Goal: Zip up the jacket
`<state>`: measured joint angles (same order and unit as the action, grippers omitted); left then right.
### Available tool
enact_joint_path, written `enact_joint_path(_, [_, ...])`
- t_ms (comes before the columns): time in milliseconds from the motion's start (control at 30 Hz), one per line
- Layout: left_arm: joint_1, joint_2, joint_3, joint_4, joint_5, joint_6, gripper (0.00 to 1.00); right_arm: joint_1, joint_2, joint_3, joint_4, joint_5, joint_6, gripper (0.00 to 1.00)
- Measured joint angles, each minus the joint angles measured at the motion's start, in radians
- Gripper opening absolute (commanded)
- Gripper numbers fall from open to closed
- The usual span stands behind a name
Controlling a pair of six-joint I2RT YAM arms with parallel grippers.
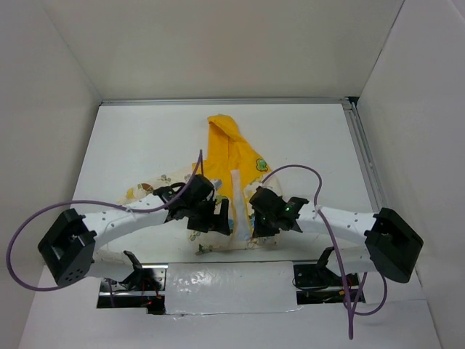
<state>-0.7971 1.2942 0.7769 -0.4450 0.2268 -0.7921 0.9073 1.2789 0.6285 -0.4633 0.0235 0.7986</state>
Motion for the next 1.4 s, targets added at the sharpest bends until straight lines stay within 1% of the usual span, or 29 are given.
enact_joint_path(133, [-0.059, 0.100, 0.070, -0.018, -0.020, 0.013, 0.99, 0.000, -0.017, -0.002, 0.000, 0.005, 0.003, 0.00])
enact_joint_path(167, [-0.070, 0.125, 0.080, -0.025, -0.024, 0.019, 0.97, 0.000, -0.034, -0.004, 0.000, 0.006, 0.000, 0.00])
enact_joint_path(233, [-0.092, 0.164, 0.091, -0.036, -0.032, 0.026, 0.84, 0.000, -0.074, -0.010, 0.000, 0.006, -0.003, 0.00])
enact_joint_path(267, [-0.100, 0.181, 0.097, -0.047, -0.040, 0.027, 0.72, 0.000, -0.097, -0.011, 0.000, 0.007, -0.005, 0.00])
enact_joint_path(300, [-0.109, 0.197, 0.102, -0.058, -0.048, 0.027, 0.69, -0.002, -0.117, -0.011, 0.001, 0.006, -0.006, 0.00])
enact_joint_path(367, [-0.120, 0.213, 0.112, -0.081, -0.061, 0.029, 0.58, -0.008, -0.151, -0.013, 0.001, 0.006, -0.009, 0.00])
enact_joint_path(400, [-0.127, 0.216, 0.119, -0.090, -0.068, 0.030, 0.57, -0.012, -0.167, -0.014, 0.001, 0.006, -0.011, 0.00])
enact_joint_path(467, [-0.137, 0.219, 0.133, -0.102, -0.075, 0.033, 0.52, -0.022, -0.190, -0.015, 0.001, 0.005, -0.012, 0.00])
enact_joint_path(533, [-0.145, 0.222, 0.145, -0.103, -0.076, 0.036, 0.55, -0.031, -0.204, -0.017, 0.002, 0.003, -0.014, 0.00])
enact_joint_path(567, [-0.150, 0.223, 0.149, -0.102, -0.075, 0.039, 0.59, -0.035, -0.209, -0.020, 0.004, 0.001, -0.015, 0.00])
enact_joint_path(733, [-0.159, 0.240, 0.151, -0.102, -0.066, 0.056, 0.60, -0.051, -0.211, -0.040, 0.006, -0.012, -0.023, 0.00])
enact_joint_path(767, [-0.160, 0.249, 0.151, -0.103, -0.066, 0.056, 0.59, -0.054, -0.211, -0.041, 0.006, -0.014, -0.024, 0.00])
enact_joint_path(833, [-0.160, 0.270, 0.151, -0.105, -0.066, 0.055, 0.54, -0.057, -0.212, -0.042, 0.006, -0.019, -0.029, 0.00])
enact_joint_path(867, [-0.160, 0.279, 0.151, -0.106, -0.067, 0.054, 0.47, -0.060, -0.214, -0.044, 0.008, -0.020, -0.031, 0.00])
enact_joint_path(900, [-0.160, 0.286, 0.151, -0.108, -0.068, 0.051, 0.45, -0.062, -0.218, -0.048, 0.009, -0.022, -0.033, 0.00])
enact_joint_path(1000, [-0.161, 0.306, 0.163, -0.115, -0.070, 0.055, 0.47, -0.070, -0.227, -0.053, 0.013, -0.034, -0.035, 0.00])
enact_joint_path(1033, [-0.161, 0.310, 0.167, -0.115, -0.069, 0.055, 0.41, -0.071, -0.228, -0.055, 0.014, -0.038, -0.037, 0.00])
enact_joint_path(1100, [-0.161, 0.317, 0.175, -0.114, -0.069, 0.055, 0.35, -0.073, -0.228, -0.062, 0.020, -0.043, -0.037, 0.00])
enact_joint_path(1133, [-0.161, 0.321, 0.179, -0.113, -0.069, 0.054, 0.19, -0.074, -0.228, -0.066, 0.021, -0.045, -0.037, 0.00])
enact_joint_path(1233, [-0.161, 0.326, 0.184, -0.104, -0.066, 0.058, 0.00, -0.074, -0.228, -0.075, 0.029, -0.053, -0.038, 0.00])
enact_joint_path(1400, [-0.161, 0.319, 0.204, -0.103, -0.069, 0.055, 0.00, -0.081, -0.230, -0.079, 0.052, -0.069, -0.053, 0.00])
